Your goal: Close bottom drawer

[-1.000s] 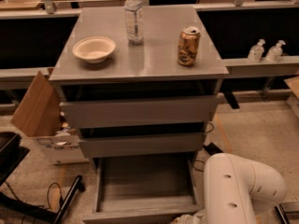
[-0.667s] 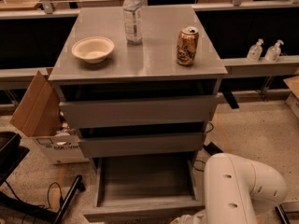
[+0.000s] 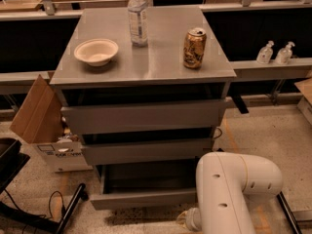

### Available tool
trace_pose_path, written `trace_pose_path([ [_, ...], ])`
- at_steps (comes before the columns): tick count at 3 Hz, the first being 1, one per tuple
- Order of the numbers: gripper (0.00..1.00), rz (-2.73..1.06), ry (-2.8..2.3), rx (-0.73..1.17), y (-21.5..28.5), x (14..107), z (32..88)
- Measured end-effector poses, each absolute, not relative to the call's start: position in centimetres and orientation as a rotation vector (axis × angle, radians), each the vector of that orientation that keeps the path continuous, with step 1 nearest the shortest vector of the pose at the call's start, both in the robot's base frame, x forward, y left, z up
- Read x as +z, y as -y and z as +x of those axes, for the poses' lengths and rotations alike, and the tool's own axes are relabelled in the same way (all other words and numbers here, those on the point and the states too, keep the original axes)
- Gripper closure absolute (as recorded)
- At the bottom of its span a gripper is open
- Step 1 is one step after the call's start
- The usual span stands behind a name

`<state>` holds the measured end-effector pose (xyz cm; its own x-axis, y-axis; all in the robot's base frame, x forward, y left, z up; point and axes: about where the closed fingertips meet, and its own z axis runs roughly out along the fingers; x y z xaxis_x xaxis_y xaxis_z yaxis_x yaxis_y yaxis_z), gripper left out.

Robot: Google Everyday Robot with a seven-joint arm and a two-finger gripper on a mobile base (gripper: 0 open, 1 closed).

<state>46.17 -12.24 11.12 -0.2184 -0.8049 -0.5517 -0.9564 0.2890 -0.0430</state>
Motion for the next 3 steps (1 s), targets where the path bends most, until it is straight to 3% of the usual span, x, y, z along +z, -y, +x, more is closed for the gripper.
trace_pose_path([
  [2,1.0,-1.683,-1.966,0.339,12.2,14.4,59.9],
  [3,1.0,-1.686,-1.963,0.333,12.3,14.6,60.6],
])
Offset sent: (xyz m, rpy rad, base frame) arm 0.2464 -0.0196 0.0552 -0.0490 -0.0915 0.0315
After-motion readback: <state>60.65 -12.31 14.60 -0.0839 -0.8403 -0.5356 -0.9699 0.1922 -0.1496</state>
